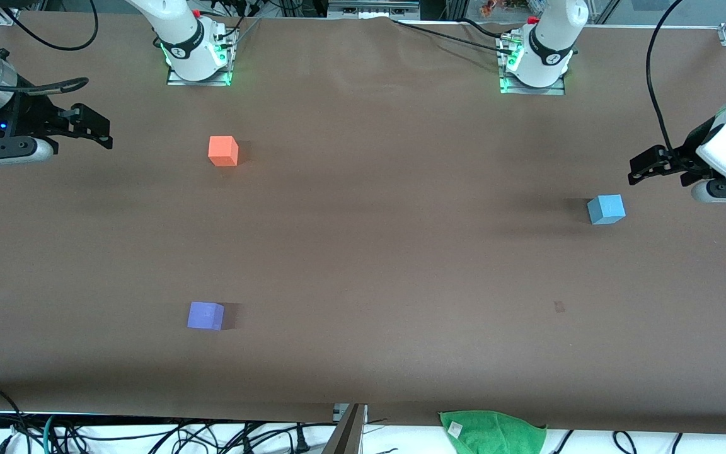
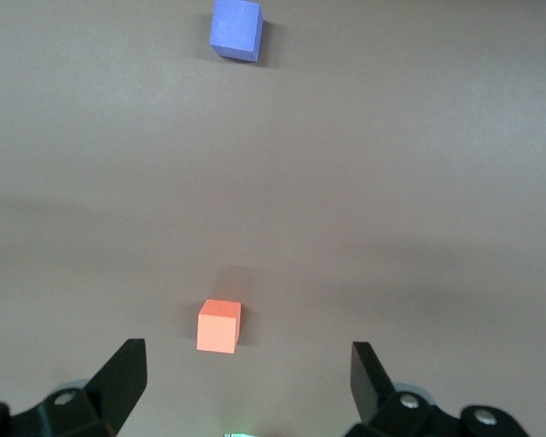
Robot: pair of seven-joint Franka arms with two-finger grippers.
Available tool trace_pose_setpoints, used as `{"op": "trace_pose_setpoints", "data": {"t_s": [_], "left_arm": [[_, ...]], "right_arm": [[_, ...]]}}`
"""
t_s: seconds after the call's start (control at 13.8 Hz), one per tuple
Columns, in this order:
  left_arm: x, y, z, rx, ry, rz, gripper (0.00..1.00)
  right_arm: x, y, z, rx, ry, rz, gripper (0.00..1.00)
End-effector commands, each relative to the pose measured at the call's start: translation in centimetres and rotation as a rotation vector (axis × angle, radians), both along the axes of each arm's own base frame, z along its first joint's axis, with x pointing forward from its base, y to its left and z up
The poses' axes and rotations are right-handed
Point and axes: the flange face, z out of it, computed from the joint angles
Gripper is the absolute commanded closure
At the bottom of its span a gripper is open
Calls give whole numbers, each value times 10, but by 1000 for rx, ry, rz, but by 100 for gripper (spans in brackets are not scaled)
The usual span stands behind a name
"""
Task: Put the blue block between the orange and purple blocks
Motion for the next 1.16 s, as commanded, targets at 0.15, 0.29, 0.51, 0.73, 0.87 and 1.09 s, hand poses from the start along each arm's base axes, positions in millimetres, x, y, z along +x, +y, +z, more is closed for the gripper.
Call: {"op": "trace_pose_setpoints", "data": {"t_s": [0.15,0.29,0.51,0.73,0.87,1.09], "left_arm": [[4,-1,1,-23,22,-16,0],[4,-1,0,-23,23,-16,0],[2,-1,-2,-19,36,-17,0],[3,5,-6,-13,39,-14,0],[7,15,-19,-13,55,-36,0],[26,55,-66,14,86,7,0]], "right_arm": [[0,-2,3,16,8,6,0],[-1,-2,4,16,6,6,0],[-1,-2,4,15,11,5,0],[-2,-2,1,15,25,5,0],[-1,-6,-3,15,29,-1,0],[-1,-8,-4,19,34,-8,0]]}}
